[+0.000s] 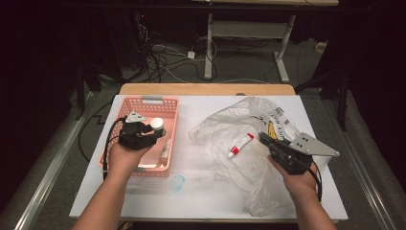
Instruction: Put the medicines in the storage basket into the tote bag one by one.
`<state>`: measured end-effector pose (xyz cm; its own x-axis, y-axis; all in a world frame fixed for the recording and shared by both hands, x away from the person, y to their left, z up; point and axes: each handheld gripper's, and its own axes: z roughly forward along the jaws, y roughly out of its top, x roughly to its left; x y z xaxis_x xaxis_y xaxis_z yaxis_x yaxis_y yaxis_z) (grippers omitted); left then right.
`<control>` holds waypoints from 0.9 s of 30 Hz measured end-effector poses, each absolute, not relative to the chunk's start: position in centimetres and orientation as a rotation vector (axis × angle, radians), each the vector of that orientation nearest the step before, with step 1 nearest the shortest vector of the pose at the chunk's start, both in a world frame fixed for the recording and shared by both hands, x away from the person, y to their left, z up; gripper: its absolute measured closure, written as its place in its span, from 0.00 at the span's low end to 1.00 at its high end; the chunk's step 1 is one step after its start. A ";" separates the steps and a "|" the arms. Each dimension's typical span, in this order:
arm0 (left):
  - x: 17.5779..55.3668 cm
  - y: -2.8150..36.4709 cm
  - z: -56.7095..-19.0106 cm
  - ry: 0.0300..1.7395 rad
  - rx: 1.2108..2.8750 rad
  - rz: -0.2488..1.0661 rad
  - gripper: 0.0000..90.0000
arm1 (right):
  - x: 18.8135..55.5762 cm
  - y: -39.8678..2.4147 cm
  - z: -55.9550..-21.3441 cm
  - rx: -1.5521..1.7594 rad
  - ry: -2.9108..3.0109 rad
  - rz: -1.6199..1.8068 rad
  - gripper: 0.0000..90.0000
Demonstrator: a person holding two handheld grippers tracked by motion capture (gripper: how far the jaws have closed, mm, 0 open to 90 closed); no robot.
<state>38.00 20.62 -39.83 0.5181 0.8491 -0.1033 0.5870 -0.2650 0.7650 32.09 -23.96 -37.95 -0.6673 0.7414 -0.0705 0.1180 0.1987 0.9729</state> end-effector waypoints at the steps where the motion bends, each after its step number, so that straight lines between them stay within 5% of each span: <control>1: 37.7 20.6 -39.7 1.160 1.965 0.421 0.60 | 32.1 -23.9 -38.0 0.798 1.938 1.498 1.00; 27: 31.2 15.6 -40.6 0.922 1.910 0.380 0.60 | 32.0 -23.9 -37.9 0.791 1.939 1.495 1.00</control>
<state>31.20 15.63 -40.63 0.6676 0.7357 -0.1143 0.4413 -0.2674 0.8566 32.03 -23.91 -37.93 -0.6685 0.7398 -0.0766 0.1144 0.2041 0.9723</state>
